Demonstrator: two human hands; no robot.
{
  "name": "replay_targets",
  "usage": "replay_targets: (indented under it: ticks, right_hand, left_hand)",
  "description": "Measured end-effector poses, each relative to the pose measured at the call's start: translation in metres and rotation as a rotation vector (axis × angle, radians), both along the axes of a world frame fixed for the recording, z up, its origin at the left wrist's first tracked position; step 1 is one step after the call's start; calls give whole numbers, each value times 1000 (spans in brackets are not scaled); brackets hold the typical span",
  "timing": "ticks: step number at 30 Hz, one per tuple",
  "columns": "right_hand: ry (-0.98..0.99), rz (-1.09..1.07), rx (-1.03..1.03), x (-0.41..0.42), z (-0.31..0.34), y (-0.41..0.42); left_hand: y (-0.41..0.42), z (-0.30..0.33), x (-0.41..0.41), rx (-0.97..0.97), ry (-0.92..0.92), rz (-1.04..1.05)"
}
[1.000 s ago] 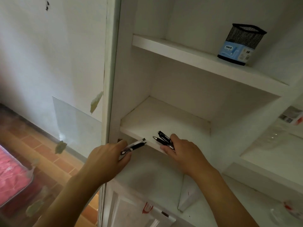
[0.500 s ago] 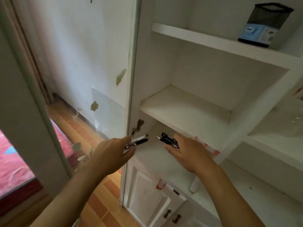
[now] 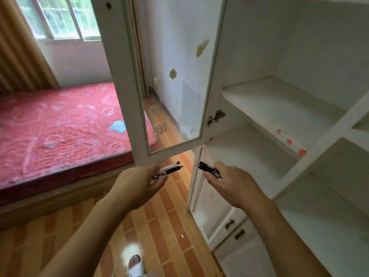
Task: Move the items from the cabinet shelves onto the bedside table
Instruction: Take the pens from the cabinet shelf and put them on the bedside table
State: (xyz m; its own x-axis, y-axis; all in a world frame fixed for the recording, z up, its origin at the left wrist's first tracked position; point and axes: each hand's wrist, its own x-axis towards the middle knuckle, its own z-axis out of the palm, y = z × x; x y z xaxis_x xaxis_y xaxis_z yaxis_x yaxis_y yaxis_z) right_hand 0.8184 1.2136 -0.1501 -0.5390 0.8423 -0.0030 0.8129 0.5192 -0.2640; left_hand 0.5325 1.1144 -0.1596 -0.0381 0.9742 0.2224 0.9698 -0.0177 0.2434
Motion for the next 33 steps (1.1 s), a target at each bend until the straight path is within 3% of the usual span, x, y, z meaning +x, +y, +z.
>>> replay_targets:
  ticks: [15,23,33]
  right_hand:
    - [78,333,-17,-142,-10,-118]
    - [44,567,9,-265,-5,-256]
    - [68,856,78,-405,4,-439]
  left_hand:
    - [-214,3,-85,-67,-19,409]
    - [-400,3,-157,-128,11,631]
    - [-633,14,-218,-68,23,892]
